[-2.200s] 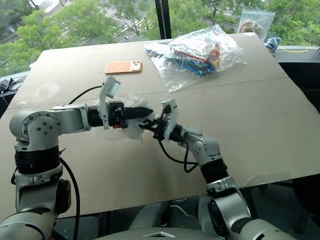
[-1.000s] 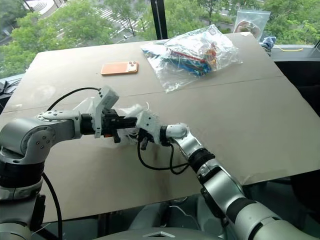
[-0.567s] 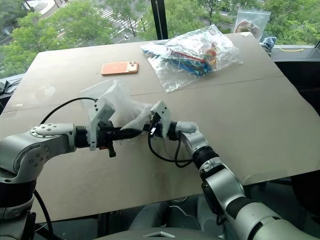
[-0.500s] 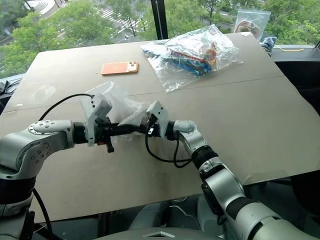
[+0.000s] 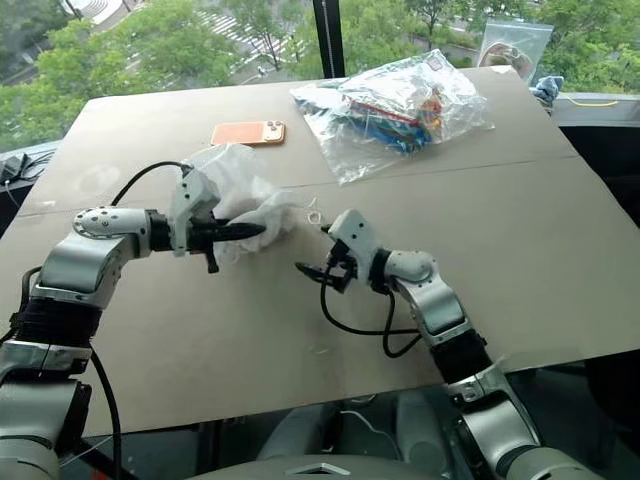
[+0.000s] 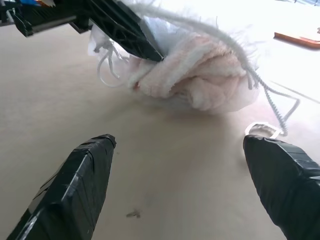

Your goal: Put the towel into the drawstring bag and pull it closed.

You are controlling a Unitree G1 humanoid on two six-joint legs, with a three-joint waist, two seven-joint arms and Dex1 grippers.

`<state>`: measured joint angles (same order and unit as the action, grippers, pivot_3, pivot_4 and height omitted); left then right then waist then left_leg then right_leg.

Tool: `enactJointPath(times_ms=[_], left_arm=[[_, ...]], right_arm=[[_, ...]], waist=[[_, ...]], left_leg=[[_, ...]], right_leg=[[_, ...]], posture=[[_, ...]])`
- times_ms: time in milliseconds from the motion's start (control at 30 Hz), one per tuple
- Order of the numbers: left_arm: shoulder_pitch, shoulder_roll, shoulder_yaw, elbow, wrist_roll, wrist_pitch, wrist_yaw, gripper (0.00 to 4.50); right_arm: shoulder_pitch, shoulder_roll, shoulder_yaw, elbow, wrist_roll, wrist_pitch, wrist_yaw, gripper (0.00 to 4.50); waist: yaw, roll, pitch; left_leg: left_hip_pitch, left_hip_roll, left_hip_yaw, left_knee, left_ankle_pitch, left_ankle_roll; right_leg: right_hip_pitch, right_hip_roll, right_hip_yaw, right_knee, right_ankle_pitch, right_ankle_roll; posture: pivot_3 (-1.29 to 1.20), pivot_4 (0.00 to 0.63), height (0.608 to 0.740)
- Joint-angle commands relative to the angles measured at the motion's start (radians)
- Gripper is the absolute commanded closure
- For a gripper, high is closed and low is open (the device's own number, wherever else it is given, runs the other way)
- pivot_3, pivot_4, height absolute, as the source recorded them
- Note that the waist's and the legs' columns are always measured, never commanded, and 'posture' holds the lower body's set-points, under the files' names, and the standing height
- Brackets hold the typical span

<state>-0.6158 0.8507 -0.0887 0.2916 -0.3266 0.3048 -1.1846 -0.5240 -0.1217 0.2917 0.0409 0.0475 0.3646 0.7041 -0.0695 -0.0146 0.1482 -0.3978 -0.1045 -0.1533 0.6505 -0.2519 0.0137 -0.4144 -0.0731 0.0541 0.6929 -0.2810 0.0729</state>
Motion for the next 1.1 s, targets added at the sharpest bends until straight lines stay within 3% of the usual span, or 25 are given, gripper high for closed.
enactJointPath(times_ms=[33,200,433,467,533,567,600,700,767,800,900,1000,1100], left_arm=[[-0.055,0.0,0.02,0.074,0.036,-0.096,-0.043,4.5],[-0.077,-0.011,0.032,0.107,0.06,-0.136,-0.046,4.5],[-0.055,-0.005,0.066,0.059,0.056,-0.119,-0.021,4.5],[-0.05,-0.005,0.071,0.052,0.055,-0.117,-0.017,4.5],[-0.042,-0.005,0.085,0.037,0.049,-0.11,-0.012,4.5],[-0.039,-0.006,0.091,0.03,0.047,-0.106,-0.007,4.5],[-0.036,-0.006,0.096,0.026,0.048,-0.105,-0.004,4.5],[-0.031,-0.009,0.112,0.021,0.047,-0.107,0.005,4.5],[-0.033,-0.014,0.119,0.021,0.046,-0.104,0.008,4.5],[-0.038,-0.02,0.121,0.023,0.044,-0.103,0.009,4.5],[-0.056,-0.037,0.123,0.021,0.034,-0.094,0.013,4.5],[-0.077,-0.053,0.119,0.001,0.006,-0.058,-0.01,4.5],[-0.128,-0.087,0.12,-0.042,-0.055,0.029,-0.025,4.5]], right_arm=[[-0.132,0.003,-0.027,0.129,-0.044,-0.044,-0.067,0.04],[-0.316,0.112,-0.103,0.498,-0.007,-0.083,-0.143,0.04],[-0.5,0.178,-0.158,0.938,-0.023,-0.23,-0.175,0.04],[-0.512,0.18,-0.164,0.975,-0.027,-0.248,-0.185,0.54],[-0.526,0.184,-0.171,1.025,-0.034,-0.299,-0.183,1.07],[-0.53,0.188,-0.174,1.042,-0.034,-0.314,-0.172,1.65],[-0.534,0.192,-0.174,1.057,-0.038,-0.332,-0.17,1.88],[-0.534,0.199,-0.166,1.08,-0.052,-0.38,-0.152,3.31],[-0.523,0.198,-0.168,1.071,-0.048,-0.389,-0.124,4.25],[-0.511,0.191,-0.165,1.055,-0.049,-0.394,-0.109,4.46],[-0.46,0.159,-0.168,0.964,-0.032,-0.363,-0.05,4.46],[-0.325,0.096,-0.17,0.68,0.009,-0.246,0.009,4.46],[-0.052,-0.038,-0.168,0.111,0.079,0.027,0.044,4.46]], waist=[[0.0,0.0,0.0],[-0.008,0.0,0.0],[-0.026,0.0,0.0],[-0.027,0.0,0.0],[-0.029,0.0,0.0],[-0.03,0.0,0.0],[-0.03,0.0,0.0],[-0.04,0.0,0.0],[-0.047,0.0,0.0],[-0.051,0.0,0.0],[-0.055,0.0,0.0],[-0.048,0.0,0.0],[-0.025,-0.001,0.0]], left_leg=[[0.0,0.0,0.001,0.0,0.0,0.0],[0.001,0.001,0.001,-0.001,0.0,0.0],[0.0,0.001,0.001,0.0,0.0,0.0],[0.0,0.001,0.0,0.0,0.0,0.0],[0.0,0.001,0.0,-0.001,0.0,0.0],[0.0,0.001,0.0,-0.001,0.0,0.0],[0.0,0.001,0.0,-0.001,0.0,0.0],[0.0,0.001,0.0,-0.001,0.0,0.0],[0.0,0.001,0.0,-0.001,0.0,0.0],[0.0,0.001,0.0,-0.001,0.0,0.0],[0.0,0.001,0.0,0.0,0.0,0.0],[-0.001,0.001,-0.001,0.001,0.0,0.0],[-0.003,0.0,-0.004,0.002,0.0,0.0]], right_leg=[[0.0,0.0,0.0,0.0,0.0,0.0],[0.0,0.0,0.0,0.0,0.001,-0.001],[0.0,0.001,-0.001,0.0,0.001,-0.001],[-0.001,0.001,-0.002,0.0,0.001,-0.001],[-0.001,0.001,-0.002,0.0,0.001,-0.001],[-0.001,0.001,-0.002,0.0,0.001,-0.001],[-0.001,0.001,-0.002,0.0,0.001,-0.001],[-0.001,0.001,-0.001,0.0,0.001,-0.001],[-0.001,0.001,-0.001,0.0,0.001,-0.001],[-0.001,0.001,-0.001,0.001,0.001,-0.001],[-0.001,0.001,-0.001,0.001,0.001,-0.001],[-0.001,0.001,-0.003,0.001,0.001,-0.001],[-0.001,0.001,-0.005,0.001,0.001,-0.001]], posture=[[0.0,0.15,0.74],[0.0,0.15,0.74],[0.0,0.15,0.74],[0.0,0.15,0.74],[0.0,0.15,0.74],[0.0,0.15,0.74],[0.0,0.15,0.74],[0.0,0.15,0.74],[0.0,0.15,0.74],[0.0,0.15,0.74],[0.0,0.15,0.74],[0.0,0.15,0.74],[0.0,0.15,0.74]])
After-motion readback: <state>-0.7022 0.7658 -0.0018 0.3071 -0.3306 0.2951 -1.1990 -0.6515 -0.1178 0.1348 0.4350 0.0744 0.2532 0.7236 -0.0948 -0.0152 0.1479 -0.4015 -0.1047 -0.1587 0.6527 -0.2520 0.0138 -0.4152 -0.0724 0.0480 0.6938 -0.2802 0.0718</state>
